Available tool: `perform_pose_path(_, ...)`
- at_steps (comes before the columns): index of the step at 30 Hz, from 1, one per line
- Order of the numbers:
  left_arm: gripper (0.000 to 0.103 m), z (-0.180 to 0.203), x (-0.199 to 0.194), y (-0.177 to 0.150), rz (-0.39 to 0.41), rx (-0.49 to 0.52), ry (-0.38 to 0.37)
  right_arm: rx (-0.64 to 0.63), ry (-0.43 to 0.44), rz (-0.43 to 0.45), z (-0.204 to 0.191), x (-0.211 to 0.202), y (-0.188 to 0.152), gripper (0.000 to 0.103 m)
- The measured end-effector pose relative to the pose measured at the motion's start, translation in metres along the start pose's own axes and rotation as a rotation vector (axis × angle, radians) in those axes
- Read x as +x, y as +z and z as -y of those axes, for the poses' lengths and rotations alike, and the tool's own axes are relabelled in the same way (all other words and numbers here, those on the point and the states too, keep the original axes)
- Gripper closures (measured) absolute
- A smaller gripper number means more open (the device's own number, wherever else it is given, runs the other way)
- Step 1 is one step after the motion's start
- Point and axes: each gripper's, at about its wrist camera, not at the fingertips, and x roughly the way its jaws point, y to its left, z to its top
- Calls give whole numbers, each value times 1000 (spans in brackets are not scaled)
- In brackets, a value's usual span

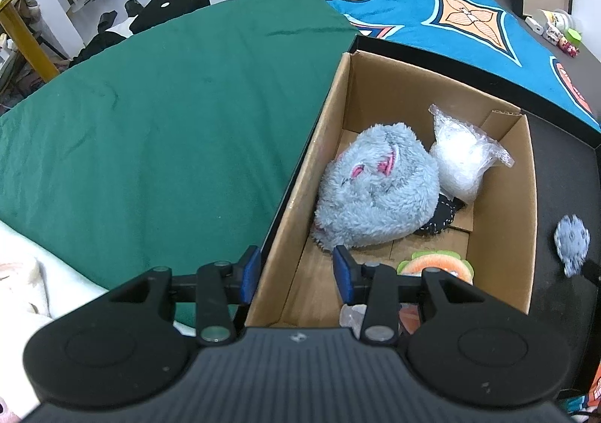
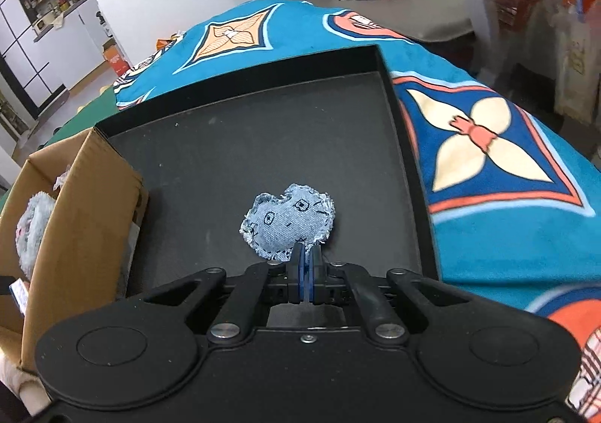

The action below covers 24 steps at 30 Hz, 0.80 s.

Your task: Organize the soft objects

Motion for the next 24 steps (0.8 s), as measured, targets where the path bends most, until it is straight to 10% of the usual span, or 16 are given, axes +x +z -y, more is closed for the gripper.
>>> perform_pose_path(8,62,3,-4,-2,11,11,16,30,-12,-4,10,-3,-2,94)
perform_pose_path(12,62,5,-3,-1,9,8,28,26,-3,-5,6,1,-1,61)
perform_pose_path(24,62,11,3,1,-8,19,49,-43,0,5,-8,16,3,36)
